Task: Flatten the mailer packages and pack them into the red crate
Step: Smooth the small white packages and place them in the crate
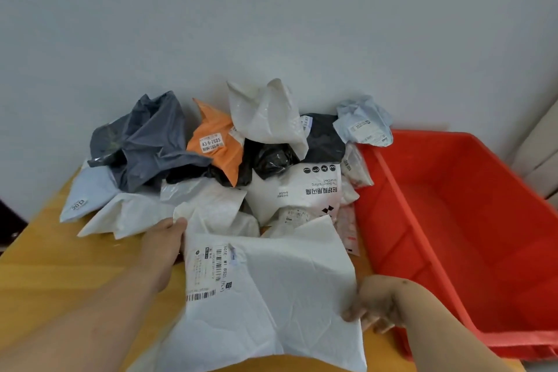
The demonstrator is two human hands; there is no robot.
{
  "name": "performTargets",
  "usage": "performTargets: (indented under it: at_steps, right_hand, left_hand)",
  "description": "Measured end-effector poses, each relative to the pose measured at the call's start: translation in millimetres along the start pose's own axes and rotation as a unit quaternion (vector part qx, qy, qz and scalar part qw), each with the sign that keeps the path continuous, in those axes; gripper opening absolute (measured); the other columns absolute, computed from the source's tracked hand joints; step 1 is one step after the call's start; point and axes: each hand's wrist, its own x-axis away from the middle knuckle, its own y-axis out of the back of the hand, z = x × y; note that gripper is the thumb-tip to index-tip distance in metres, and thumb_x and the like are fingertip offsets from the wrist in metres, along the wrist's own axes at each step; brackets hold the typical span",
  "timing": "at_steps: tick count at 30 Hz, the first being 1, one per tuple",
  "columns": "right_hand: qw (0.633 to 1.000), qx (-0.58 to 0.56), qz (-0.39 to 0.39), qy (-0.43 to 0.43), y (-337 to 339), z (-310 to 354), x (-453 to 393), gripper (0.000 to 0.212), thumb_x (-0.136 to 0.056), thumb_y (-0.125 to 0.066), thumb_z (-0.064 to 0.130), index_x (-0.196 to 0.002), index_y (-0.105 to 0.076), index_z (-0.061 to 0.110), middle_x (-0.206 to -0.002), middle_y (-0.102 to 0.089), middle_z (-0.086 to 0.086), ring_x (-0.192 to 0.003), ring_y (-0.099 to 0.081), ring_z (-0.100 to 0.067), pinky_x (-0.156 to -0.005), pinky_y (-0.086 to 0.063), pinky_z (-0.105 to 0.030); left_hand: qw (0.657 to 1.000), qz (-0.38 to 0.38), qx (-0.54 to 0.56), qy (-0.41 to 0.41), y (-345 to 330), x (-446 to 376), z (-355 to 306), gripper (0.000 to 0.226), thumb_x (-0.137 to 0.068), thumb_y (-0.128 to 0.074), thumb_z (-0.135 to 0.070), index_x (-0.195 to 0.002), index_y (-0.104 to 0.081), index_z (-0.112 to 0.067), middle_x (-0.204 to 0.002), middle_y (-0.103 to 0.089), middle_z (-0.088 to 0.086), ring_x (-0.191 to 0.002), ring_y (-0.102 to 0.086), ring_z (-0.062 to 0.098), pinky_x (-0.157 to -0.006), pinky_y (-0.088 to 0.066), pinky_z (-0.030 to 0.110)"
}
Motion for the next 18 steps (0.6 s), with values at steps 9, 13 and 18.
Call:
performTargets:
  at_steps: [9,13,18]
  right_hand:
    - [0.952,-0.194,0.181,0.151,7.0,-14.6,-19.7,0.069,-0.069,-0.079,0.041,-0.133,-0.060,0.024,-0.135,-0.063,-0.004,-0.132,-0.052,-0.032,-0.114,-0.034,-0.049]
    - [0.939,-0.310,0.074,0.131,-5.4,-2.6,-41.5,0.061,-0.076,-0.080,0.043,-0.128,-0.064,0.016,-0.119,-0.072,-0.008,-0.115,-0.065,-0.029,-0.104,-0.047,-0.048]
    - [0.927,-0.360,-0.011,0.110,-10.2,-10.7,-66.4,0.037,-0.087,-0.074,0.015,-0.123,-0.066,0.013,-0.109,-0.074,-0.011,-0.105,-0.069,-0.031,-0.095,-0.053,-0.052]
  left_hand:
    - [0.997,0.038,-0.059,0.036,-0.4,0.0,26.5,0.027,-0.103,-0.047,-0.029,-0.101,-0.061,-0.007,-0.079,-0.063,0.015,-0.061,-0.055,0.024,-0.052,-0.040,0.029]
    - [0.994,0.055,-0.093,0.030,-16.6,-0.1,47.1,0.030,-0.101,-0.047,-0.034,-0.101,-0.059,-0.006,-0.094,-0.064,0.019,-0.079,-0.062,0.030,-0.062,-0.046,0.034]
    - [0.995,0.039,-0.089,0.015,-28.6,-12.3,62.3,0.031,-0.100,-0.050,-0.033,-0.097,-0.055,-0.003,-0.089,-0.062,0.020,-0.073,-0.058,0.027,-0.063,-0.049,0.036]
